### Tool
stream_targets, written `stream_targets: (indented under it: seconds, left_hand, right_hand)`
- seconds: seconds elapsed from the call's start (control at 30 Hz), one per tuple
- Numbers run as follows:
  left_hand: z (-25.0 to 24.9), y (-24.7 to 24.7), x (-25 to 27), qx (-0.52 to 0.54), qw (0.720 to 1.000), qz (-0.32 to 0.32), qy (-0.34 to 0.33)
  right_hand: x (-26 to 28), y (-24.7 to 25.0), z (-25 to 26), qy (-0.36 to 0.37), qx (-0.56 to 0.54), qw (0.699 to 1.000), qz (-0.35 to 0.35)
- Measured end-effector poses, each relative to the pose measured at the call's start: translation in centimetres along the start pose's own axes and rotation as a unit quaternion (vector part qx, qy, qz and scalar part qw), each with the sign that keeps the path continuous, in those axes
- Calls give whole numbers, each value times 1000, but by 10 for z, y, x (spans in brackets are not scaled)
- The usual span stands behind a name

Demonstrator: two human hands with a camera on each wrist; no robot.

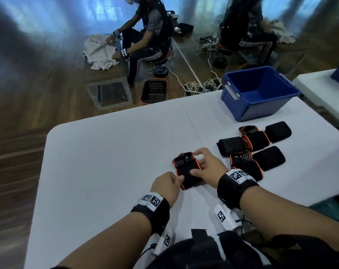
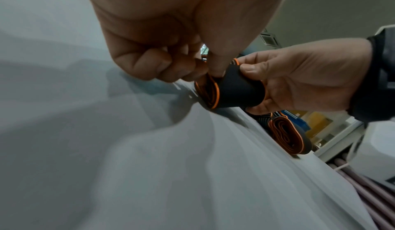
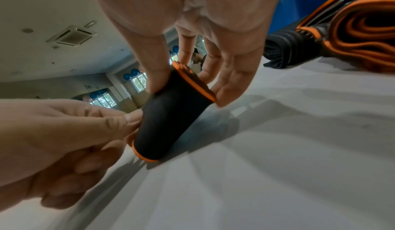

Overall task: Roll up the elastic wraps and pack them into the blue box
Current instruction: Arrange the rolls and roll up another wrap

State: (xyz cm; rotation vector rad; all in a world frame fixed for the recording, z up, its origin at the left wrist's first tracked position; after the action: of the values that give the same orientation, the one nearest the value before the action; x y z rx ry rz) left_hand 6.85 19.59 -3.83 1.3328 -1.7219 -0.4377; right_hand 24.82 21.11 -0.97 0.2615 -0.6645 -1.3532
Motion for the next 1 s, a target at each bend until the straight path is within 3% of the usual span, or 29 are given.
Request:
stream_targets:
  seconds: [0.17,0.33,0.63,0.8,1.0]
  left_hand:
    - [-8,0,-2,92,995,-35,-24]
    - [-55,1,5,190,976,-14,-100]
    - [-141,-43,14,28,943,30,-331]
    - [-171,-73,11,-41,936,20,-350]
    - [-168,-112,2,-93,964,19,-249]
  right_hand:
    - [14,11,5,24,-32,998,-45]
    - [37,64,3,51,-109,984,-129]
    - [87,215,-53,60,-114,958,-258]
    - [91,274,-123,15,-139,940,-311]
    - [72,309,-197,-29,-148,948,-281]
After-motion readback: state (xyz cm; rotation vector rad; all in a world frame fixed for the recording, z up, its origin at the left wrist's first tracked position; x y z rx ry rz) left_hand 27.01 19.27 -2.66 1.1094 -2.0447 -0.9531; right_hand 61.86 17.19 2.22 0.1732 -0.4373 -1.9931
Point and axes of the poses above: each hand's wrist, its own x-axis away from the middle knuckle, its own y-axis out of the back of the hand, z = x × y, the point moved 4 cm from there along -x, towards the middle knuckle, and after that the axes turned 6 degrees about y, right-handed, at the moved point
